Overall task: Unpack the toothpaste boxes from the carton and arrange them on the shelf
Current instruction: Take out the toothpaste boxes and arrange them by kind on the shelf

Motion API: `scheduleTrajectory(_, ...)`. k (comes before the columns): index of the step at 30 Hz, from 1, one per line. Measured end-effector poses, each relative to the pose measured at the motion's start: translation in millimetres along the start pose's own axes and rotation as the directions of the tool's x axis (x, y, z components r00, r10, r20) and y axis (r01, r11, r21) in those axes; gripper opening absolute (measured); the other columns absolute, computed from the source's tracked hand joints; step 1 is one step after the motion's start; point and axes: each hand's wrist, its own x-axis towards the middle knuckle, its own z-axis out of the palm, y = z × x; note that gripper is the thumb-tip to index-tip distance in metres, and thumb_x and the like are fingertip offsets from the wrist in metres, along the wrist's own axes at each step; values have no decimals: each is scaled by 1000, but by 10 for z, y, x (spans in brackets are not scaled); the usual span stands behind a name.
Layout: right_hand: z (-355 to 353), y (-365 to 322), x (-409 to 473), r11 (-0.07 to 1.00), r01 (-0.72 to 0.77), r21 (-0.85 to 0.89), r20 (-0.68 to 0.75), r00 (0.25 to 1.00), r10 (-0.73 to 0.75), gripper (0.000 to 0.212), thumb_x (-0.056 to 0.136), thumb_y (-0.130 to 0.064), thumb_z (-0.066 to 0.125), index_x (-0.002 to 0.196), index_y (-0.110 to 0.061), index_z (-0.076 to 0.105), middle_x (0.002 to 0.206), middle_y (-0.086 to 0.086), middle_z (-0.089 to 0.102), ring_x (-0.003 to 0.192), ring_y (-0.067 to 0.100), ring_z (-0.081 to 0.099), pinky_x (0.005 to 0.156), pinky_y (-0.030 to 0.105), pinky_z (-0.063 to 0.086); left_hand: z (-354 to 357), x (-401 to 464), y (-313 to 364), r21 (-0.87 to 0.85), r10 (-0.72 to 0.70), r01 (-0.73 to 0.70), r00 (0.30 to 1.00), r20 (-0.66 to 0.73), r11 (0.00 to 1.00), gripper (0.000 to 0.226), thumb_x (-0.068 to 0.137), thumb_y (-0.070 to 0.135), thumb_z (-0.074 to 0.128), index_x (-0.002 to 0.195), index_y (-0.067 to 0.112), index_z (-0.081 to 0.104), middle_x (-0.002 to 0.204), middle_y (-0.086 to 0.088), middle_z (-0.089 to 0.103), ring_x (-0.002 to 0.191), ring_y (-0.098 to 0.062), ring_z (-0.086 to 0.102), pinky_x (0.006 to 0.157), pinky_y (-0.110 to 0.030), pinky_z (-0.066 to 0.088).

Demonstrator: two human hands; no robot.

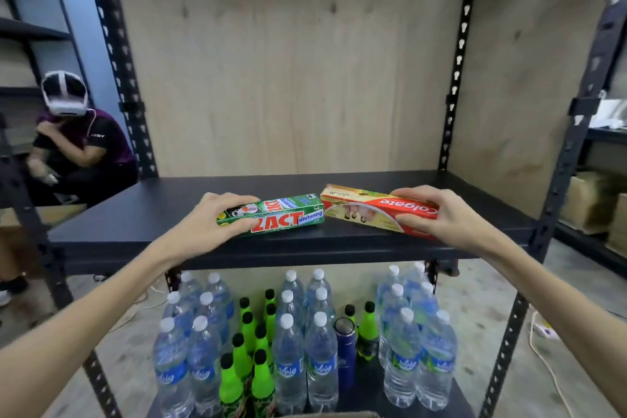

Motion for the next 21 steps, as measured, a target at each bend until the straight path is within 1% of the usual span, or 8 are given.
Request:
scheduleTrajectory(3, -7, 221, 271, 995, -38, -89, 68, 997, 44, 50, 81, -71, 60, 128, -57, 52, 126, -24, 57, 118, 8, 54, 108, 50, 39, 63, 247, -159, -19, 2, -2, 1000, 31, 1000, 45, 92, 45, 63, 136, 38, 57, 125, 12, 59, 117, -6, 53, 102, -35, 47)
scheduleTrajectory(5, -13, 345, 432, 984, -50, -169, 77, 995, 64, 40, 89, -64, 57, 127, -63, 48, 129, -22, 56, 123, 9, 47, 112, 48, 25, 112, 385, -255, -37, -31, 32, 999, 22, 999, 44, 94, 45, 62, 136, 42, 55, 129, 12, 57, 120, -9, 50, 102, -33, 45)
scheduleTrajectory(7, -20, 435, 561, 961, -55, -270, 49, 996, 71, 38, 93, -56, 56, 130, -62, 47, 134, -20, 55, 127, 9, 36, 105, 41, 19, 143, 523, -335, 4, -25, 25, 999, 27, 1000, 44, 95, 47, 60, 138, 46, 51, 132, 14, 54, 124, -12, 46, 106, -36, 41)
scheduleTrajectory(10, -18, 563, 723, 924, -61, -378, 7, 998, 69, 41, 96, -48, 55, 135, -57, 46, 135, -19, 53, 128, 9, 29, 102, 44, 18, 186, 721, -383, 94, 10, -14, 999, 46, 995, 52, 87, 66, 53, 138, 54, 47, 132, 16, 54, 124, -17, 48, 108, -49, 40)
scheduleTrajectory(13, -15, 719, 880, 914, -89, -396, -22, 996, 88, 41, 98, -45, 54, 136, -57, 44, 138, -12, 51, 131, 14, 29, 104, 50, 18, 276, 921, -402, 111, 11, -14, 1000, 23, 994, 57, 81, 74, 53, 135, 57, 48, 128, 15, 54, 122, -15, 48, 107, -47, 42)
scheduleTrajectory(15, -3, 804, 996, 905, -106, -413, -32, 994, 101, 42, 98, -43, 54, 137, -54, 44, 141, -7, 47, 133, 19, 29, 107, 52, 18, 359, 1061, -409, 112, -1, 0, 1000, 6, 994, 54, 83, 70, 58, 135, 56, 49, 130, 12, 50, 125, -15, 42, 109, -45, 40)
scheduleTrajectory(18, 11, 945, 1191, 881, -120, -457, -84, 992, 92, 43, 96, -41, 58, 136, -52, 48, 139, 1, 42, 130, 24, 27, 109, 51, 23, 518, 1315, -435, 97, -39, 42, 999, -33, 994, 48, 89, 49, 66, 135, 49, 53, 131, 5, 42, 129, -18, 33, 113, -43, 33)
scheduleTrajectory(21, 21, 1117, 1409, 875, -136, -464, -126, 988, 87, 43, 95, -41, 60, 135, -51, 50, 131, 5, 39, 123, 24, 28, 108, 48, 30, 677, 1601, -469, 90, -54, 60, 996, -71, 994, 47, 91, 43, 66, 136, 45, 54, 127, 1, 40, 129, -21, 34, 115, -44, 32)
